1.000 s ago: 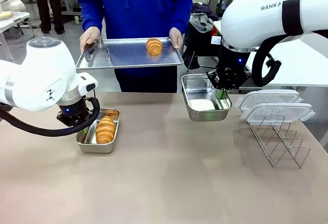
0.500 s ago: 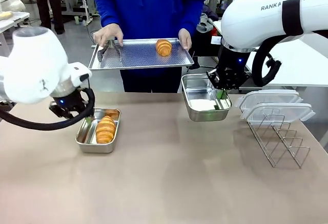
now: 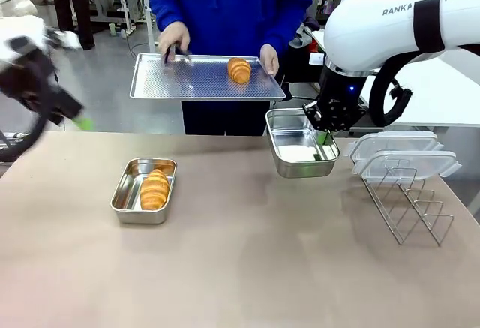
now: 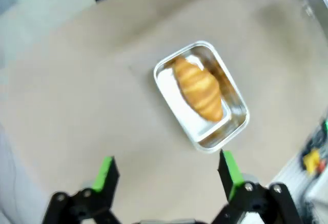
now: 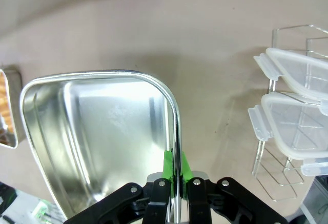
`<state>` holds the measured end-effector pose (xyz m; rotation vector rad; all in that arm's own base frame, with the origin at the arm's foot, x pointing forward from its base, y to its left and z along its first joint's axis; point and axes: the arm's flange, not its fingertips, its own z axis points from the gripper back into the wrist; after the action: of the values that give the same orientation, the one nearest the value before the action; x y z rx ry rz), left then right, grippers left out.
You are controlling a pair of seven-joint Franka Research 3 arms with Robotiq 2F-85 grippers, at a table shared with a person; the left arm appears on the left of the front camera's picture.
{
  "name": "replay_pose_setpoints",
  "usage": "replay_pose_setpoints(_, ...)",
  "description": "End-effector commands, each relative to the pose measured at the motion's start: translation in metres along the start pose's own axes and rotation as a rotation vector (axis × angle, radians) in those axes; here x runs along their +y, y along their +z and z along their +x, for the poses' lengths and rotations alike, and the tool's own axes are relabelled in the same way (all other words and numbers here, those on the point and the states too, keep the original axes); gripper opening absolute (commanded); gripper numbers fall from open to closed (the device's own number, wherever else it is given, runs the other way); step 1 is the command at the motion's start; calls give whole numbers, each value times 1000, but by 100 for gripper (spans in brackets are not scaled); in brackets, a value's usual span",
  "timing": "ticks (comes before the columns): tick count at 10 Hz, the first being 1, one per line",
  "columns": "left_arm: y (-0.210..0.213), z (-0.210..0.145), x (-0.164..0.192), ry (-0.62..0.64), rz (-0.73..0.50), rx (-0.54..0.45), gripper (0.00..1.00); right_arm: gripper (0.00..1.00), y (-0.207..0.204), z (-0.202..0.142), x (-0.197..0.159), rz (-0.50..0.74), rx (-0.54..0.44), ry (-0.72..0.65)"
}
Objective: Place the bread in airtight containers.
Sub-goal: Once an object is inside an Airtight Container , place the container in the center of the table.
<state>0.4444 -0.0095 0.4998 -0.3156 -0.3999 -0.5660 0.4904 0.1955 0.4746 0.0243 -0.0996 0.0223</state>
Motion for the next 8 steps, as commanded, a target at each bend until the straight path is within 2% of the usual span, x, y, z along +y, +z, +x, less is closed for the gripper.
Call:
replay_pose_setpoints(1, 34, -29, 69, -300, -158, -38, 100, 0, 5, 1, -1, -3, -13, -7)
replay_pose_setpoints(2, 44, -38, 81, -390, -123, -33, 100, 0, 5, 1, -1, -3, -13, -7)
replay_pose_setpoints(4, 51, -56, 83, -473, -116, -103, 100, 0, 5, 1, -1, -3, -13, -7)
replay_pose_setpoints(7, 34, -62, 72, -480, -159, -247, 100, 0, 5, 1, -1, -3, -13, -7)
replay_pose_setpoints(8, 26, -55, 63, -447, -176, -298, 100, 0, 5, 1, -1, -3, -13, -7)
